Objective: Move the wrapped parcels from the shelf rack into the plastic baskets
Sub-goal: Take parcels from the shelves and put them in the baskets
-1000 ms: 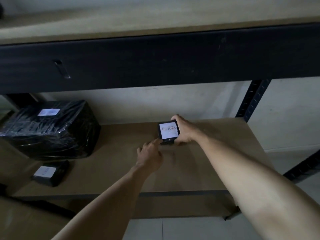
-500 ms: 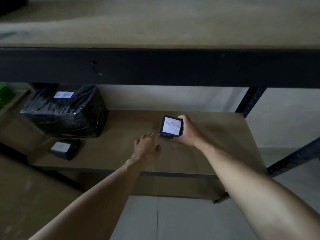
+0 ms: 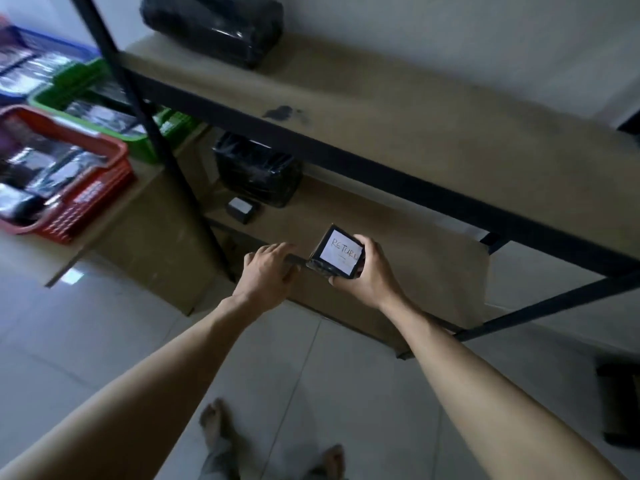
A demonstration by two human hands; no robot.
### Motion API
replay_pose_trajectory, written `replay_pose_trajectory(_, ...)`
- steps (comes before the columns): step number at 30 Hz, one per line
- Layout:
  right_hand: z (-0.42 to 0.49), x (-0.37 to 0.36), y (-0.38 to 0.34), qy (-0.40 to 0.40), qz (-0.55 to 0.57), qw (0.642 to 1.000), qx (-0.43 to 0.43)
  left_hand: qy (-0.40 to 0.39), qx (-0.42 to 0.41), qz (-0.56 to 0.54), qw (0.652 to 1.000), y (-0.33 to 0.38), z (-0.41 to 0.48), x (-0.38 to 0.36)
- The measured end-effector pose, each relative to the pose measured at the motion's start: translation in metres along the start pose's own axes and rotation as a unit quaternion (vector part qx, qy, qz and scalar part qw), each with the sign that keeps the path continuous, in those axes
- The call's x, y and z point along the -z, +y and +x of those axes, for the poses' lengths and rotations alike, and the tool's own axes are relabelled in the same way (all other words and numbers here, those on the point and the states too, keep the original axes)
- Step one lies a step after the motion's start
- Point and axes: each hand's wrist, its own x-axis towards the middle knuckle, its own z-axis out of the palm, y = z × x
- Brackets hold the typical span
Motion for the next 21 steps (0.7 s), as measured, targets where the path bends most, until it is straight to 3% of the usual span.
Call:
replay_pose_trajectory(8, -0.001, -0.071, -0.149, -0.024, -0.057, 0.993, 0.102, 0.131, 0.020, 0.000, 0.991, -0.069, -0.045, 0.134)
replay_pose_trajectory(21, 0.005, -0.269, -0.355, -0.020, -0.045, 0.986, 0.162, 0.171, 0.052, 0.011, 0.984, -0.264, -0.129, 0.298)
